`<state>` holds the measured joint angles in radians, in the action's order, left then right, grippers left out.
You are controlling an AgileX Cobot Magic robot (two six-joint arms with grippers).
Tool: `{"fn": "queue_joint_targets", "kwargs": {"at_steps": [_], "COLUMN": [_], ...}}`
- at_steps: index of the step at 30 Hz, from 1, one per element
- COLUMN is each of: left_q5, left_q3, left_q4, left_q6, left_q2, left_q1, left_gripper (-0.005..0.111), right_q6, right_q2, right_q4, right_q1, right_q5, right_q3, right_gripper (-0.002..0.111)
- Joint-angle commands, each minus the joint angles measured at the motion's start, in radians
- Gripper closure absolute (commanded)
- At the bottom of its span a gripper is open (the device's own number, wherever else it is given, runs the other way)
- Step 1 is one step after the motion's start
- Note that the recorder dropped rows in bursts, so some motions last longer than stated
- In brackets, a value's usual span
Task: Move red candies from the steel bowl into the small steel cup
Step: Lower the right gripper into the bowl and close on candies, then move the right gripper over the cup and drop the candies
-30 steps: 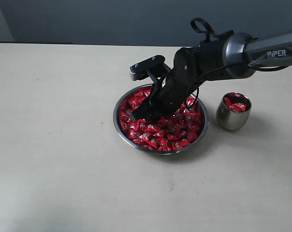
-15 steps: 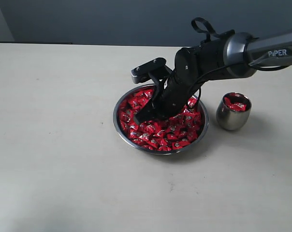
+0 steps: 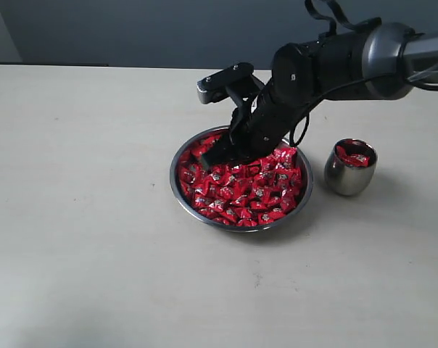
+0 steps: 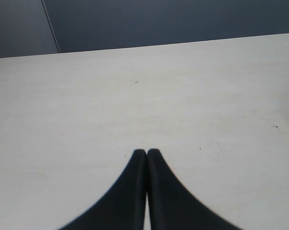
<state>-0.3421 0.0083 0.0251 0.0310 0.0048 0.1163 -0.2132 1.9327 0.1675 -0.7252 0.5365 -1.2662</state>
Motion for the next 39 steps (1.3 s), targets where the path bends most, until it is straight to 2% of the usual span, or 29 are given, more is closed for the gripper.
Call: {"fn": "queue_joint_targets", "kwargs": {"at_steps": [1, 3, 6, 9, 17, 19, 24, 31, 39], "left_q5": [0.005, 0.005, 0.005, 0.005, 0.005, 0.005, 0.005, 0.005, 0.005], "left_q3": [-0.008, -0.008, -0.008, -0.008, -0.008, -0.008, -0.008, -0.008, -0.008], "left_q4": [0.002, 0.002, 0.002, 0.002, 0.002, 0.002, 0.002, 0.002, 0.002], "left_q6": [-0.002, -0.002, -0.002, -0.002, -0.002, -0.002, -0.002, -0.002, -0.002], "left_q2": [-0.005, -0.005, -0.005, -0.005, -0.005, -0.005, -0.005, -0.005, -0.005], "left_q1": [-0.008, -0.008, -0.008, -0.008, -0.008, -0.008, -0.008, -0.008, -0.008], "left_gripper": [0.106, 0.106, 0.106, 0.106, 0.106, 0.106, 0.106, 0.106, 0.106], "right_q6": [0.003, 0.003, 0.003, 0.003, 0.003, 0.003, 0.003, 0.003, 0.052], "right_q2": [-0.003, 0.014, 0.041, 0.074, 0.118, 0.125, 0.133, 0.096, -0.058], "right_q4": [-0.006, -0.011, -0.011, -0.011, -0.011, -0.012, -0.013, -0.013, -0.093], "right_q1": [0.006, 0.006, 0.006, 0.006, 0.006, 0.006, 0.006, 0.006, 0.008], "right_q5": [0.021, 0.021, 0.009, 0.006, -0.043, -0.055, -0.062, -0.032, 0.059], "right_q3": [-0.006, -0.006, -0.006, -0.006, -0.006, -0.006, -0.006, -0.006, -0.004], "right_gripper": [0.106, 0.096, 0.075, 0.066, 0.068, 0.072, 0.108, 0.108, 0.108]}}
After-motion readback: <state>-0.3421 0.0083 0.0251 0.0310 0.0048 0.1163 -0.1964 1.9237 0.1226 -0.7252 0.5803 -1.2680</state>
